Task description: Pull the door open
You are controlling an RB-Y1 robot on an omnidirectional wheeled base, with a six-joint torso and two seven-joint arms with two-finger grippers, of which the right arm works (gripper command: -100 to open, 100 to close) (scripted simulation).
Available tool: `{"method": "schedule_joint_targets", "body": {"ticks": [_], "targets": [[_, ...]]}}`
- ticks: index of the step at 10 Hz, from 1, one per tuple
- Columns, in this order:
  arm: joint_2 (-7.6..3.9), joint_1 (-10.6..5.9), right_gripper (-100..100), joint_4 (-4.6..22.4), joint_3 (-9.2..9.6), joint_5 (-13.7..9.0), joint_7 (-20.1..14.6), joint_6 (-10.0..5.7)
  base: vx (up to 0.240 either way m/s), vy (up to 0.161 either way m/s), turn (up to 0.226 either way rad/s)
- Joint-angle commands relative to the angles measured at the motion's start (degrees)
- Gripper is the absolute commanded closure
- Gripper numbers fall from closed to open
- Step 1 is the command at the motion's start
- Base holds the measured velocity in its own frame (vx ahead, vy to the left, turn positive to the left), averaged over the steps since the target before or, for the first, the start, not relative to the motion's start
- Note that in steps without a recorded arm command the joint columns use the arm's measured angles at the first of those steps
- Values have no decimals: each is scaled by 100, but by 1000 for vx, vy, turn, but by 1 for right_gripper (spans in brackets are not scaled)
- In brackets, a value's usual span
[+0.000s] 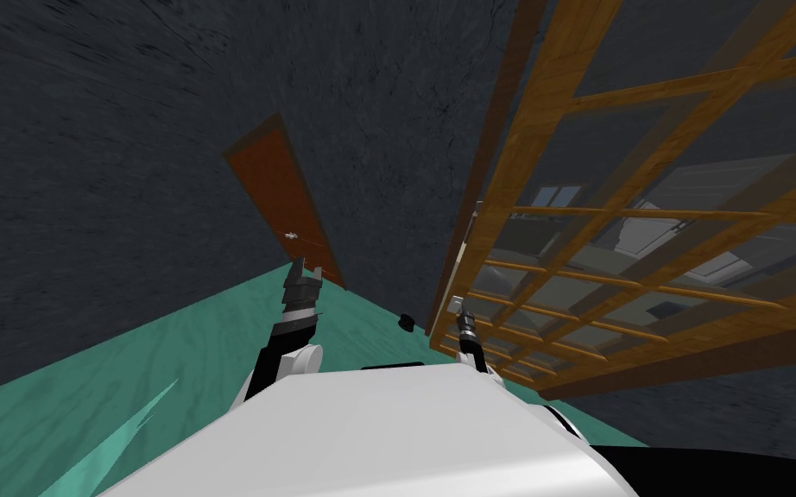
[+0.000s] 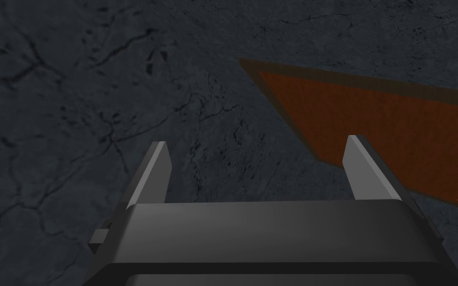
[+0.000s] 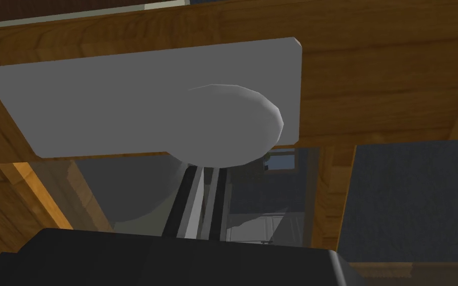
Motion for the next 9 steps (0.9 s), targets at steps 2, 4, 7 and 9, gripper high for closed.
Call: {"method": "schedule_joint_targets", "body": {"ticks": [2,4,7,9], "targets": [[27,-8,-100,21,29,-68,-365,-37,-30,-12,20],[47,-10,-100,-4,63,-165,-625,-42,-51,-14,46],[87,-16,-100,-57,134,-369,-1113,-53,-62,5,66],[104,-18,-100,-78,163,-451,-1403,-58,-41,-13,27]]}}
